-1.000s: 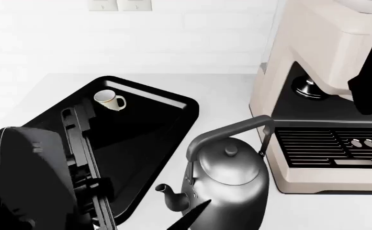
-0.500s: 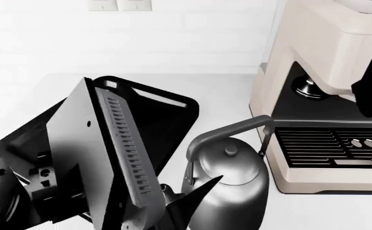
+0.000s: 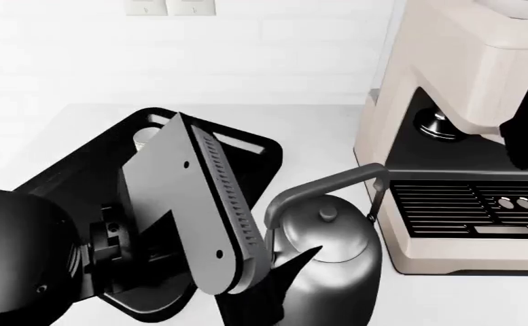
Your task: Pick the kettle from the counter and place it on the tray. Then pick the mug from the cabinet and place it on the tray. Then close the cabinet doors.
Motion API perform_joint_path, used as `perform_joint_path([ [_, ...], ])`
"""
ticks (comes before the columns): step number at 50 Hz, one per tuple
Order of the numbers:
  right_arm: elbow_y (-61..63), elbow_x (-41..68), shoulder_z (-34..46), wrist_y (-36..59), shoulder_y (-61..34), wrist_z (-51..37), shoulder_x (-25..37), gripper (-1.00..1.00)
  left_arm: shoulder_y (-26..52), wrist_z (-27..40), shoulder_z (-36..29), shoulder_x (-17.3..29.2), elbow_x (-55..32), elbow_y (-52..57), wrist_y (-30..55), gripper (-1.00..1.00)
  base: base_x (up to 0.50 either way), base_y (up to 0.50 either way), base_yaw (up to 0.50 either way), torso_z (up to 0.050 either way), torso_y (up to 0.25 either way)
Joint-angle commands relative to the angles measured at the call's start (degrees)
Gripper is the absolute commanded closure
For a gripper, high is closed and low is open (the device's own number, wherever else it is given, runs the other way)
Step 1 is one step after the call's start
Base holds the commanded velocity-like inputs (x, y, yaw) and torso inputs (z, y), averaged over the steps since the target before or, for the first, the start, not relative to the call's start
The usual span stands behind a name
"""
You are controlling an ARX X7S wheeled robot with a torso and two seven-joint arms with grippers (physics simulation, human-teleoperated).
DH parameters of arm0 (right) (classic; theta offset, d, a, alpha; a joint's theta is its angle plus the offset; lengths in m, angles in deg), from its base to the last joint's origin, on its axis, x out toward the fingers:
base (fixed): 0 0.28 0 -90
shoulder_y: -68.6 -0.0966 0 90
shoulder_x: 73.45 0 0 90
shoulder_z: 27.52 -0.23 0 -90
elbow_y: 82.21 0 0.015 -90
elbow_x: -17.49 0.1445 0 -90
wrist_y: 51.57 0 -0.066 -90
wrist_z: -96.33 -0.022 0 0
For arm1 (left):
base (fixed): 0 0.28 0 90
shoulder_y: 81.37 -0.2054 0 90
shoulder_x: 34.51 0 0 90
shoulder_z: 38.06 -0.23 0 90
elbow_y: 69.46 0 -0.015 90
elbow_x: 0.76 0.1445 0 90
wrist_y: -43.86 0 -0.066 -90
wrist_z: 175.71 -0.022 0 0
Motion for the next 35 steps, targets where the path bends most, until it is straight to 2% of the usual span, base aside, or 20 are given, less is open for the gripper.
perform_joint_path([
  [1,-0.2,0.4,-1.6,1.5,0.6,-0.1,-0.9,-1.00,-1.4,-2.8,-1.4,-0.5,4.2,-0.3,-0.5,-1.00,0.00,0.00,0.00,0.000,0.000],
  [12,-0.3,0.0,-2.8,2.9,1.7,0.3,-2.1,-1.00,-2.5,-8.2,-2.3,0.0,11.4,-1.8,-2.1,-1.00,0.00,0.00,0.00,0.000,0.000],
  [29,-0.4,0.1,-4.0,4.3,2.3,0.4,-3.0,-1.00,-4.2,-8.4,-4.3,-0.1,11.6,-1.0,-3.6,-1.00,0.00,0.00,0.00,0.000,0.000],
  [30,-0.5,0.1,-4.1,4.4,2.3,0.4,-3.0,-1.00,-4.2,-8.3,-4.3,-0.1,11.5,-1.2,-3.7,1.00,0.00,0.00,0.00,0.000,0.000],
  [35,-0.5,0.0,-4.4,4.8,2.6,0.5,-3.4,-1.00,-4.3,-8.1,-4.0,0.2,11.3,-1.6,-4.5,1.00,0.00,0.00,0.00,0.000,0.000],
])
